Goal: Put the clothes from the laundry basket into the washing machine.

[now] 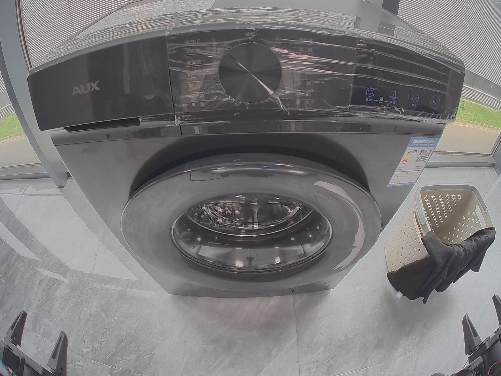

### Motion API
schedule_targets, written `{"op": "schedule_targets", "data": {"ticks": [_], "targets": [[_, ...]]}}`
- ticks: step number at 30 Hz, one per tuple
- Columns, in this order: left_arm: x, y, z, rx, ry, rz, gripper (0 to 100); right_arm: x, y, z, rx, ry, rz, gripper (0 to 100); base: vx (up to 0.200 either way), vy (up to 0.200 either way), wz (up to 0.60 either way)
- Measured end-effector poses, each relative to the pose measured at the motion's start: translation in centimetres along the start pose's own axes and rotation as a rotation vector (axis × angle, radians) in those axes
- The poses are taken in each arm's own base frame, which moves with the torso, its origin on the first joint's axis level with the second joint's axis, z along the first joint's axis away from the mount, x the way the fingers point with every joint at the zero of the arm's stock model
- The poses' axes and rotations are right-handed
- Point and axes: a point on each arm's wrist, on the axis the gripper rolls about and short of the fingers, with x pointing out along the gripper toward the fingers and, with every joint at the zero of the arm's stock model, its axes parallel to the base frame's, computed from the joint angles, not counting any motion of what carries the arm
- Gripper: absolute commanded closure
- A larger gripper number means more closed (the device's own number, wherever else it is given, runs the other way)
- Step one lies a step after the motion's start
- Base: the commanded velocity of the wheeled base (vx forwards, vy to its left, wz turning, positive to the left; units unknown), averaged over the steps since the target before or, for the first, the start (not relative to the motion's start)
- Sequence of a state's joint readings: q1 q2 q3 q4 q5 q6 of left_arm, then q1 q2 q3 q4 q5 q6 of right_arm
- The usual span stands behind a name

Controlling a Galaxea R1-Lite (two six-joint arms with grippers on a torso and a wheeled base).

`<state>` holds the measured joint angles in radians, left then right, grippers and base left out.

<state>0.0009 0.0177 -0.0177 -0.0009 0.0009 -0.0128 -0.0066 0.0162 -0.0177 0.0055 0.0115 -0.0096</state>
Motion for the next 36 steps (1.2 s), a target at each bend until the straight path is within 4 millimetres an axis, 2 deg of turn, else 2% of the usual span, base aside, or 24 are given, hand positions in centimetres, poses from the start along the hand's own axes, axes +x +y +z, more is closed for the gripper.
{"op": "schedule_targets", "data": {"ticks": [6, 9, 12, 15, 20, 24, 25, 27, 28, 30, 36], "targets": [[0.0, 0.0, 0.0, 0.0, 0.0, -0.001, 0, -0.1, 0.1, 0.8, -0.03, -0.051, 0.032, 0, 0.0, 0.0, 0.0], [0.0, 0.0, 0.0, 0.0, 0.0, 0.0, 0, -0.7, 0.2, 2.7, -0.032, -0.126, 0.093, 0, 0.0, 0.0, 0.0], [0.0, 0.0, 0.0, 0.0, 0.0, 0.0, 0, -1.3, 0.4, 5.8, -0.038, -0.195, 0.202, 0, 0.0, 0.0, 0.0], [0.0, 0.0, 0.0, 0.001, 0.0, 0.0, 0, -1.0, 0.6, 8.1, -0.042, -0.196, 0.297, 0, 0.0, 0.0, 0.0], [0.0, 0.0, 0.0, 0.002, 0.001, 0.0, 0, 1.8, 0.8, 10.0, -0.039, -0.084, 0.429, 0, 0.0, 0.0, 0.0], [0.0, 0.0, 0.0, 0.003, 0.001, 0.0, 0, 5.6, 1.0, 11.0, -0.035, 0.03, 0.524, 0, 0.0, 0.0, 0.0], [0.0, 0.0, 0.0, 0.003, 0.001, 0.0, 0, 5.8, 1.0, 11.0, -0.035, 0.037, 0.53, 0, 0.0, 0.0, 0.0], [0.0, 0.0, 0.0, 0.003, 0.001, 0.001, 0, 7.9, 1.3, 11.1, -0.031, 0.09, 0.579, 0, 0.0, 0.0, 0.0], [0.0, 0.0, 0.0, 0.003, 0.001, 0.001, 0, 8.2, 1.4, 11.1, -0.031, 0.095, 0.584, 0, 0.0, 0.0, 0.0], [0.0, 0.0, 0.0, 0.003, 0.001, 0.0, 0, 10.0, 1.9, 11.1, -0.029, 0.139, 0.628, 0, 0.0, 0.0, 0.0], [0.0, 0.0, 0.0, 0.001, 0.001, 0.0, 0, 13.0, 3.4, 10.6, -0.03, 0.208, 0.695, 0, 0.0, 0.0, 0.0]]}}
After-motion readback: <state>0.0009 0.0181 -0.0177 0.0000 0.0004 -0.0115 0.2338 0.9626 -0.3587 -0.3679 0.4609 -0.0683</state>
